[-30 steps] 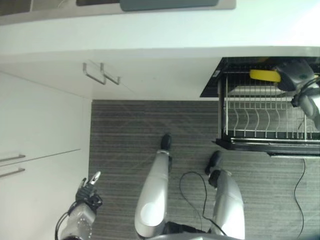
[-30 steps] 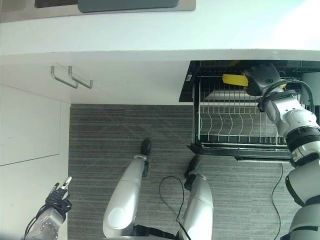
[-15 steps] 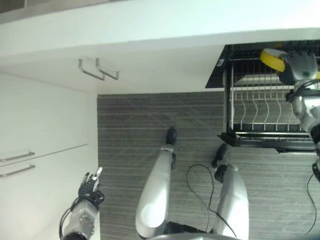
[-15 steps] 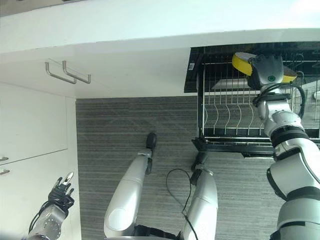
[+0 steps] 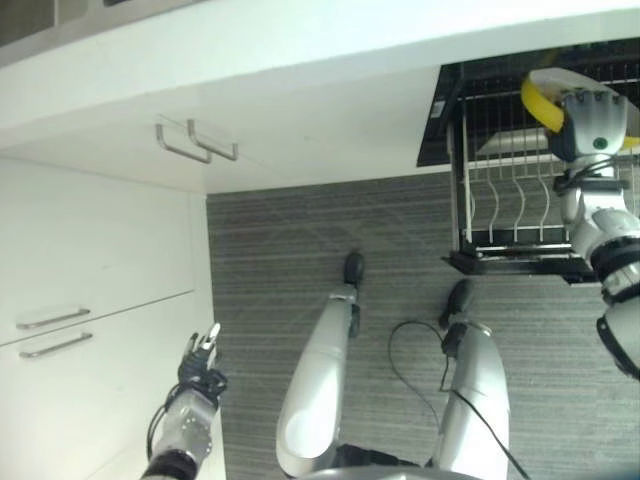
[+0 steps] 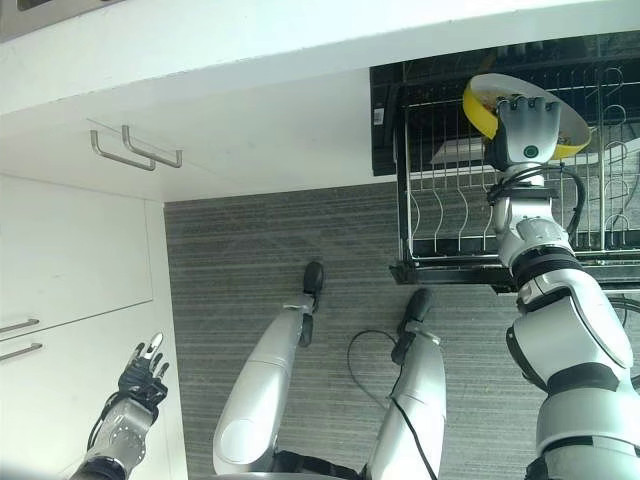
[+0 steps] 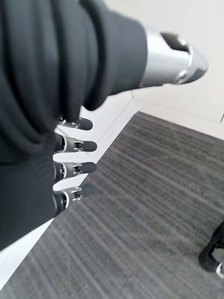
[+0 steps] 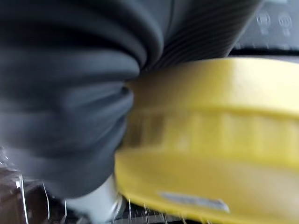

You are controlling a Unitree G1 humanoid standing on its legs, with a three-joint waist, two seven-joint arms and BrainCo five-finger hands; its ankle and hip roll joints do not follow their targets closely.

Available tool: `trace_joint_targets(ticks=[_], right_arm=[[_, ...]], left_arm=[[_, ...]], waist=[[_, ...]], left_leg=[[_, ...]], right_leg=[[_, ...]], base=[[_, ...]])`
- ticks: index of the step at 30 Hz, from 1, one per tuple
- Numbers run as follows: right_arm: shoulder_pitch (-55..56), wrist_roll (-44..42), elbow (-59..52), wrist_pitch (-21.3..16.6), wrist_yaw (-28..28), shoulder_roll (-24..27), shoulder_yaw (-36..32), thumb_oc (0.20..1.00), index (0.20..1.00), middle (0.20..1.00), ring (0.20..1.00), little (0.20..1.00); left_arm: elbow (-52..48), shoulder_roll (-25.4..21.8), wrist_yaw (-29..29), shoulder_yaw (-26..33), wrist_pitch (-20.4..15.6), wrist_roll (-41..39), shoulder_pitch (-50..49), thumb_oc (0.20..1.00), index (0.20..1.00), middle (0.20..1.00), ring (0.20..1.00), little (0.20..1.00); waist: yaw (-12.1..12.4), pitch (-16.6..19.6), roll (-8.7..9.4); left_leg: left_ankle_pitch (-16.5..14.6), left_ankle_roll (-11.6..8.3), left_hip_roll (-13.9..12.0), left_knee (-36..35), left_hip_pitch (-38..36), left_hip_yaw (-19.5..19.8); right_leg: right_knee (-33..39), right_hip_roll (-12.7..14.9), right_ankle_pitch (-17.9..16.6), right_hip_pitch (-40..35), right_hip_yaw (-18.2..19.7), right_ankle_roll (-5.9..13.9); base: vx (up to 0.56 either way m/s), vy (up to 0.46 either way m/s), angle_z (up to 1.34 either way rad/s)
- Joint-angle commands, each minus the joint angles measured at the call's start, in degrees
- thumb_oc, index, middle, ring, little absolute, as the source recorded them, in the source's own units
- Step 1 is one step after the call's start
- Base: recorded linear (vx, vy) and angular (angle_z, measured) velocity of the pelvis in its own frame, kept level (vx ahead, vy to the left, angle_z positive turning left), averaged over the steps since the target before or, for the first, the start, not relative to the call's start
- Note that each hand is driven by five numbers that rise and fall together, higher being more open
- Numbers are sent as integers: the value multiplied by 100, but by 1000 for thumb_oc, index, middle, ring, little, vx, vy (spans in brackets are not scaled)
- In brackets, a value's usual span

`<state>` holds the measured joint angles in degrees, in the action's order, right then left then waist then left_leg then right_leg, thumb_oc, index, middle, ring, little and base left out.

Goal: Place the dishes in the dishwasher.

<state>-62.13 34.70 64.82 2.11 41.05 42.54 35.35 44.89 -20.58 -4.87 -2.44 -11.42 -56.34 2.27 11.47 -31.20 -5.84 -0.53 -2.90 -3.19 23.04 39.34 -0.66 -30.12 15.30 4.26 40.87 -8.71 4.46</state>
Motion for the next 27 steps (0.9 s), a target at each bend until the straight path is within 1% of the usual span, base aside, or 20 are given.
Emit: trace_joint_targets(ticks=[1, 3, 4, 5, 6, 8, 9, 10, 11, 13, 15, 16, 17, 19, 20, 22, 23, 26, 27], right_arm=[[276, -517, 396, 193, -812, -152, 98, 1000, 1000, 1000, 1000, 1000], [298, -942, 427, 254, -923, -190, 52, 1000, 1000, 1000, 1000, 1000], [319, -1595, 447, 307, -1014, -245, -76, 1000, 1000, 1000, 1000, 1000], [328, -1787, 464, 332, -1105, -270, -162, 1000, 1000, 1000, 1000, 1000], [390, -2185, 497, 304, -1267, -324, -352, 1000, 1000, 1000, 1000, 1000], [424, -2565, 494, 316, -1462, -383, -508, 1000, 1000, 1000, 1000, 1000], [450, -2813, 488, 344, -1515, -423, -592, 1000, 1000, 1000, 1000, 1000], [471, -3313, 434, 293, -1516, -441, -758, 1000, 1000, 1000, 1000, 1000], [475, -3476, 374, 350, -1595, -438, -843, 1000, 1000, 1000, 1000, 1000], [466, -3942, 334, 399, -1818, -429, -982, 1000, 1000, 1000, 1000, 1000], [482, -4758, 167, 383, -2149, -398, -1158, 1000, 1000, 1000, 1000, 1000], [513, -5173, 20, 370, -2258, -375, -1274, 1000, 1000, 1000, 1000, 1000], [586, -5646, -243, 339, -2505, -342, -1455, 1000, 1000, 1000, 1000, 1000], [810, -6352, -839, 439, -2809, -320, -1739, 1000, 1000, 1000, 1000, 1000], [920, -6742, -1083, 405, -2989, -327, -1880, 1000, 1000, 1000, 1000, 1000], [1166, -7289, -1612, 460, -3069, -358, -2139, 1000, 1000, 1000, 1000, 1000], [1401, -7705, -1914, 359, -3185, -403, -2391, 1000, 1000, 1000, 1000, 1000], [1882, -8228, -2653, 290, -3310, -507, -2879, 1000, 1000, 1000, 1000, 1000], [2142, -8504, -3042, 222, -3301, -621, -3121, 1000, 1000, 1000, 1000, 1000]], left_arm=[[197, -309, -216, -181, -151, -142, -109, 1000, 1000, 1000, 1000, 1000], [181, -335, -264, -180, -104, -97, -75, 1000, 1000, 1000, 1000, 1000], [180, -323, -316, -195, -99, -81, -46, 1000, 1000, 1000, 1000, 1000], [181, -325, -324, -202, -94, -93, -43, 1000, 1000, 1000, 1000, 1000], [151, -322, -359, -202, -69, -76, -29, 1000, 1000, 1000, 1000, 1000], [130, -330, -385, -222, -59, -74, -17, 1000, 1000, 1000, 1000, 1000], [114, -335, -409, -254, -77, -38, -2, 1000, 1000, 1000, 1000, 1000], [55, -340, -489, -276, -50, -28, 1, 1000, 1000, 1000, 1000, 1000], [37, -326, -510, -270, -41, -37, -23, 1000, 1000, 1000, 1000, 1000], [24, -303, -548, -272, -33, -12, -32, 1000, 1000, 1000, 1000, 1000], [-53, -303, -604, -255, 15, -8, -88, 1000, 1000, 1000, 1000, 1000], [-68, -299, -597, -220, 17, 4, -140, 1000, 1000, 1000, 1000, 1000], [-104, -251, -593, -128, 8, 75, -236, 1000, 1000, 1000, 1000, 1000], [-205, -216, -621, -37, 9, 152, -394, 1000, 1000, 1000, 1000, 1000], [-248, -204, -624, 14, 26, 188, -460, 1000, 1000, 1000, 1000, 1000], [-335, -168, -668, 104, 59, 245, -562, 1000, 1000, 1000, 1000, 1000], [-338, -115, -658, 166, 32, 274, -638, 1000, 1000, 1000, 1000, 1000], [-368, -22, -624, 261, -32, 333, -801, 1000, 1000, 1000, 1000, 1000], [-389, 27, -655, 281, -59, 341, -866, 1000, 1000, 1000, 1000, 1000]], waist=[[72, 142, -27], [74, 141, -2], [67, 141, 15], [63, 141, 18], [55, 141, 26], [45, 141, 35], [37, 141, 40], [21, 140, 53], [11, 140, 61], [-5, 140, 80], [-28, 140, 113], [-44, 140, 139], [-66, 140, 182], [-103, 140, 248], [-123, 140, 275], [-169, 140, 329], [-213, 141, 371], [-297, 142, 450], [-347, 143, 488]], left_leg=[[-461, 154, 14, 487, 168, 183], [-459, 155, 11, 479, 150, 179], [-451, 152, 4, 474, 141, 171], [-451, 150, 4, 477, 139, 169], [-453, 146, 3, 479, 134, 171], [-461, 152, 3, 484, 127, 167], [-456, 149, -4, 479, 122, 160], [-464, 155, -4, 478, 97, 161], [-473, 151, -6, 490, 92, 164], [-472, 157, -11, 482, 63, 149], [-473, 155, -22, 470, 22, 136], [-470, 148, -37, 446, -14, 126], [-465, 142, -46, 405, -78, 108], [-459, 124, -64, 351, -176, 79], [-460, 114, -79, 332, -222, 63], [-475, 100, -106, 313, -314, 32], [-482, 93, -132, 289, -395, -1], [-489, 77, -183, 227, -560, -62], [-498, 71, -214, 204, -648, -93]], right_leg=[[72, -218, 197, -52, -86, -130], [89, -232, 191, -78, -96, -134], [102, -242, 176, -89, -99, -139], [102, -244, 173, -92, -99, -142], [107, -255, 169, -101, -95, -144], [101, -267, 175, -103, -86, -156], [100, -273, 171, -107, -85, -161], [99, -287, 173, -132, -84, -166], [93, -294, 176, -139, -77, -169], [89, -317, 176, -161, -76, -182], [96, -354, 183, -200, -55, -200], [115, -374, 188, -239, -51, -205], [156, -415, 195, -308, -39, -217], [193, -468, 203, -407, -28, -231], [203, -487, 214, -453, -25, -237], [223, -519, 237, -540, -13, -250], [241, -544, 248, -614, -2, -254], [319, -605, 260, -781, 20, -263], [367, -634, 257, -879, 27, -265]], base=[[2, -36, 1], [0, -33, 2], [0, 0, 0], [0, 0, 0], [0, 0, 0], [0, 0, 0], [0, 0, 0], [0, 0, 0], [0, 0, 0], [0, 0, 0], [0, 0, 0], [22, 6, -4], [24, 6, -7], [36, 5, -7], [47, 13, -6], [53, 26, -7], [63, 32, -6], [60, 25, -9], [71, 27, -13]])
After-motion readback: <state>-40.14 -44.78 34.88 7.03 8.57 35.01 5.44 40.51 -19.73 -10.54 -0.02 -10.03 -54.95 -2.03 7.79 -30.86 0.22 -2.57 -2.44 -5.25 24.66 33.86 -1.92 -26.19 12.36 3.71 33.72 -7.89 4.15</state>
